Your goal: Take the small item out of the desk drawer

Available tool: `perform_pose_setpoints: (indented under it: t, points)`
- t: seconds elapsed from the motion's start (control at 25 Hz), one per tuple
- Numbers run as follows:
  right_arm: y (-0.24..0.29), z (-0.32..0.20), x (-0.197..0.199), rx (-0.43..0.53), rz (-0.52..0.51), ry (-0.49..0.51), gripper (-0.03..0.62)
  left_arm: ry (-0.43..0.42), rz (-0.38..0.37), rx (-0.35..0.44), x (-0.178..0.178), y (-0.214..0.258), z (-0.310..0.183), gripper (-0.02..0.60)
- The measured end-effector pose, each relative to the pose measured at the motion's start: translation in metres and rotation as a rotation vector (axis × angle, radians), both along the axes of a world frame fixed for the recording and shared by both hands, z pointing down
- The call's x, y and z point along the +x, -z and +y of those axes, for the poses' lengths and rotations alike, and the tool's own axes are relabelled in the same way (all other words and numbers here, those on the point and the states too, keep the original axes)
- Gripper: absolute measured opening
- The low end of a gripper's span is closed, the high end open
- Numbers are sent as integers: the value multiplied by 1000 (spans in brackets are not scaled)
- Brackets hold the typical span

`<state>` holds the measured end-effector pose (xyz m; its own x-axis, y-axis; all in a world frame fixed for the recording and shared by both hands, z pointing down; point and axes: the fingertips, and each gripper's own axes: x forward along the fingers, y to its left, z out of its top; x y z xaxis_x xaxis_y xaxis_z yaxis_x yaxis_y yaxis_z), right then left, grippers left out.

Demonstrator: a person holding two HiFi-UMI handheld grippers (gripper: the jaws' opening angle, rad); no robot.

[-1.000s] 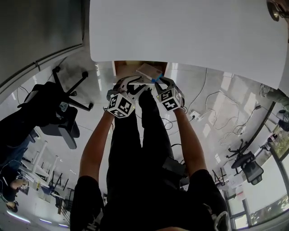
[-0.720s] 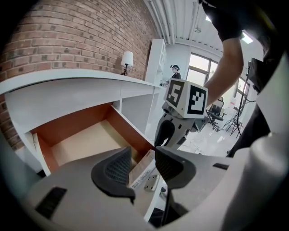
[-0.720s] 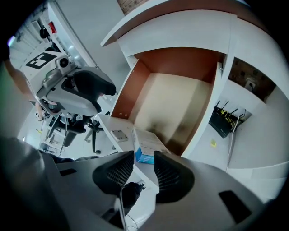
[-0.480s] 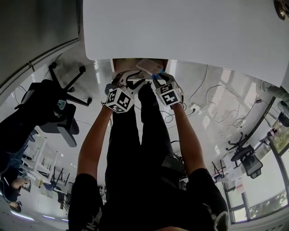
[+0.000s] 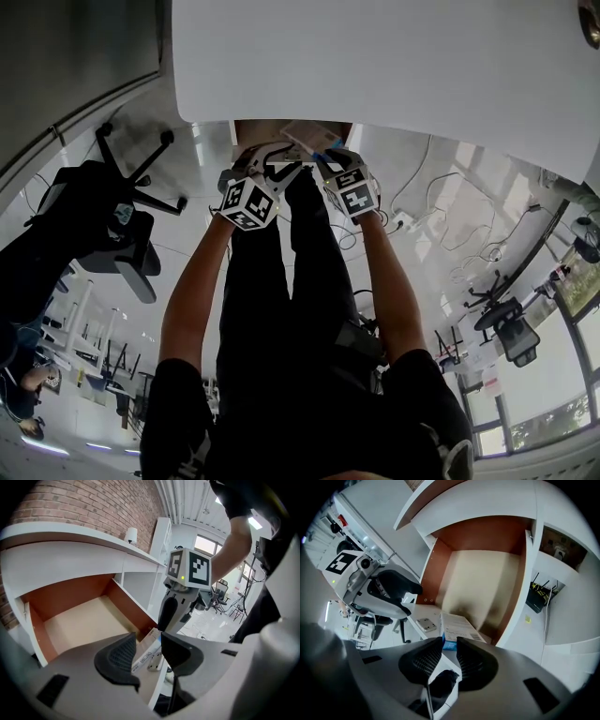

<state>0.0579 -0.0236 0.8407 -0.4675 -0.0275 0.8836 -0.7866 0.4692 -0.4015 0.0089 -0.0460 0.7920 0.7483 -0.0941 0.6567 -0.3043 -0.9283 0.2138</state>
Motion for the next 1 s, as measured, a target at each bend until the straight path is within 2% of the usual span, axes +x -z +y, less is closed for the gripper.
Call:
perform_pose_setpoints:
  t: [0.84, 1.0]
  points:
    - [4, -17, -22, -5, -80, -57, 114, 19, -14, -42, -14, -17, 5, 169]
    - [9, -22, -20, 26, -77, -88, 114, 20, -3, -37, -13, -14, 4, 169]
